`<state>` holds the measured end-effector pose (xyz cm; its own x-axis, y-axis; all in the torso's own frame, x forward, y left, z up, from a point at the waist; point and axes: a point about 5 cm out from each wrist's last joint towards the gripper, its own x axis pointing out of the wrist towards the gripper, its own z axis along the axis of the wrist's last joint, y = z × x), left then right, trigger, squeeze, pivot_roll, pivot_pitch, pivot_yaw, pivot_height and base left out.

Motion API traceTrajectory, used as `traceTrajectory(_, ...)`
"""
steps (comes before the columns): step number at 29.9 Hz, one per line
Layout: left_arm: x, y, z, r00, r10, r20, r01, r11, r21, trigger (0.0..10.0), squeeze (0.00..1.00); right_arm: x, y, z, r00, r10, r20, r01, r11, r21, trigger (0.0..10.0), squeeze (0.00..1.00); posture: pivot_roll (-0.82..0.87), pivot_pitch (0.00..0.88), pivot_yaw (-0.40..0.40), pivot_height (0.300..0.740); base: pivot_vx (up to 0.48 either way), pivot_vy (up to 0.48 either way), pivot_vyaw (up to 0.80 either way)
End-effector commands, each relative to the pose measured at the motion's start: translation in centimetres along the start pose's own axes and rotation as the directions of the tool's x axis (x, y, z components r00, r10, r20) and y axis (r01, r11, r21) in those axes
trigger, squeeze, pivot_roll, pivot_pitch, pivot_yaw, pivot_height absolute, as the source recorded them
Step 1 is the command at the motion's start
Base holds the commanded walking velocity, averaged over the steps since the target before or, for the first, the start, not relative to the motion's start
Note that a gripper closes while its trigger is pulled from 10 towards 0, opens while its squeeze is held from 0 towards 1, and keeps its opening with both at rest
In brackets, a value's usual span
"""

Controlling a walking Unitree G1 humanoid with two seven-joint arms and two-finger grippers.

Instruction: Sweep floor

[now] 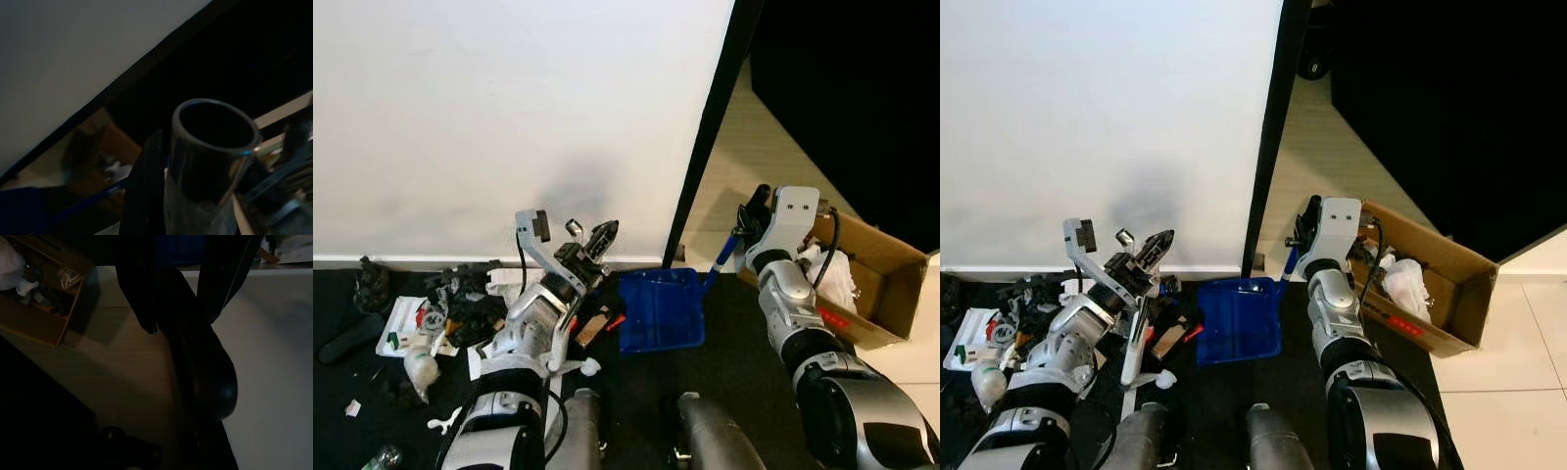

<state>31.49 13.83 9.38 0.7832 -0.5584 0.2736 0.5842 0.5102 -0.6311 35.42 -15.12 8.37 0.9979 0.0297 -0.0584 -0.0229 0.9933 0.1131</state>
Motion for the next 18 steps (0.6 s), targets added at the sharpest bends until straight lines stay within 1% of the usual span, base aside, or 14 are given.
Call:
traceTrajectory(1, 0.6, -1.4, -1.4, 0.995, -0.090, 0.032, 0.093, 0.989, -0.116, 10.0, 0.00, -2.3, 0.8, -4.9, 0.976, 0.033, -0.217, -0.022, 0.998, 0.052, 10.0, 0.00, 0.06, 0.273, 0.002, 0.740, 0.000, 0.000, 0.00)
traceTrajectory(7, 1.1, -2.6, -0.5, 0.986, -0.144, 0.083, 0.155, 0.977, -0.145, 10.0, 0.00, -2.2, 0.9, -4.8, 0.977, 0.034, -0.210, -0.022, 0.998, 0.061, 10.0, 0.00, 0.07, 0.267, 0.008, 0.740, 0.000, 0.000, 0.00)
traceTrajectory(9, 1.0, -2.9, 0.4, 0.983, -0.158, 0.092, 0.168, 0.978, -0.120, 10.0, 0.00, -2.2, 0.9, -4.8, 0.979, 0.029, -0.204, -0.016, 0.998, 0.067, 10.0, 0.00, 0.08, 0.264, 0.015, 0.740, 0.000, 0.000, 0.00)
traceTrajectory(10, 1.0, -2.9, 0.4, 0.983, -0.158, 0.092, 0.168, 0.978, -0.120, 10.0, 0.00, -2.2, 0.9, -4.8, 0.979, 0.029, -0.204, -0.016, 0.998, 0.067, 10.0, 0.00, 0.08, 0.264, 0.015, 0.740, 0.000, 0.000, 0.00)
traceTrajectory(12, 0.4, -3.1, 2.4, 0.978, -0.171, 0.116, 0.181, 0.981, -0.076, 10.0, 0.00, -2.1, 0.9, -4.7, 0.979, 0.026, -0.201, -0.012, 0.997, 0.070, 10.0, 0.00, 0.09, 0.259, 0.020, 0.740, 0.000, 0.000, 0.00)
traceTrajectory(13, 0.4, -3.1, 2.4, 0.978, -0.171, 0.116, 0.181, 0.981, -0.076, 10.0, 0.00, -2.1, 0.9, -4.7, 0.979, 0.026, -0.201, -0.012, 0.997, 0.070, 10.0, 0.00, 0.09, 0.259, 0.020, 0.740, 0.000, 0.000, 0.00)
traceTrajectory(14, 0.0, -3.2, 3.5, 0.976, -0.176, 0.125, 0.184, 0.981, -0.054, 10.0, 0.00, -2.1, 0.9, -4.7, 0.980, 0.025, -0.200, -0.011, 0.997, 0.071, 10.0, 0.00, 0.09, 0.259, 0.020, 0.740, 0.000, 0.000, 0.00)
traceTrajectory(15, 0.0, -3.2, 3.5, 0.976, -0.176, 0.125, 0.184, 0.981, -0.054, 10.0, 0.00, -2.1, 0.9, -4.7, 0.980, 0.025, -0.200, -0.011, 0.997, 0.071, 10.0, 0.00, 0.09, 0.259, 0.020, 0.740, 0.000, 0.000, 0.00)
traceTrajectory(16, -0.7, -3.0, 4.7, 0.976, -0.174, 0.128, 0.177, 0.984, -0.011, 10.0, 0.00, -2.1, 0.9, -4.7, 0.980, 0.024, -0.199, -0.010, 0.997, 0.071, 10.0, 0.00, 0.10, 0.256, 0.023, 0.740, 0.000, 0.000, 0.00)
traceTrajectory(18, -2.5, -2.4, 7.5, 0.984, -0.139, 0.112, 0.127, 0.986, 0.107, 10.0, 0.00, -2.1, 0.9, -4.6, 0.980, 0.023, -0.198, -0.009, 0.997, 0.071, 10.0, 0.00, 0.10, 0.252, 0.028, 0.740, 0.000, 0.000, 0.00)
